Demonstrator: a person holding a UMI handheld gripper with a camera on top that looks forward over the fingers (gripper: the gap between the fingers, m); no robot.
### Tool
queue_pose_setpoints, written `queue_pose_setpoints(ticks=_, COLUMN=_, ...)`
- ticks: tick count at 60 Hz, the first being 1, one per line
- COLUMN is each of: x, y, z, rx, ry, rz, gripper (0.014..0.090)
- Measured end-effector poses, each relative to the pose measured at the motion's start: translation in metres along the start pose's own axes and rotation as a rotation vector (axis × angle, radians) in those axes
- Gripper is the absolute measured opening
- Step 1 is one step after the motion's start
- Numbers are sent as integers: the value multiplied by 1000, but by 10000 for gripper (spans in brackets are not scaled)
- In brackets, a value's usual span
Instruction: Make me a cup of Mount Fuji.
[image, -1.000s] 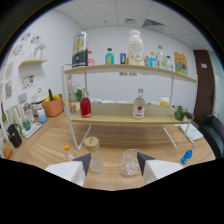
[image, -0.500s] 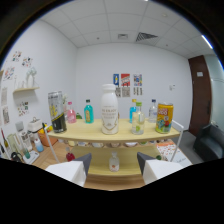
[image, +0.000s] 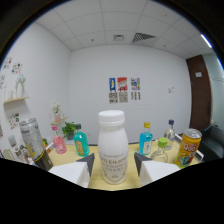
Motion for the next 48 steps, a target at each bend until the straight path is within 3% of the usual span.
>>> queue_pose_setpoints(ticks=4, x=0, y=2, z=11, rx=-8, ry=17, rz=-12, gripper=677)
queue_pose_setpoints(ticks=9, x=-1, y=4, z=17, rx=-10, ry=23, rz=-3, gripper=510)
queue_pose_setpoints(ticks=22, x=-3, y=1, z=10, rx=-5, ry=0, rz=17, gripper=488)
queue_pose_setpoints(ticks=37, x=-9, y=-41, z=-53, rx=123, ry=-93, rz=5, gripper=482)
queue_pose_setpoints(ticks=42, x=4, y=-35, z=-77, rx=152, ry=-93, rz=-19, gripper=483)
queue_pose_setpoints(ticks=48, x=27, y=6, z=-94, rx=121, ry=-77, rz=-17, gripper=480)
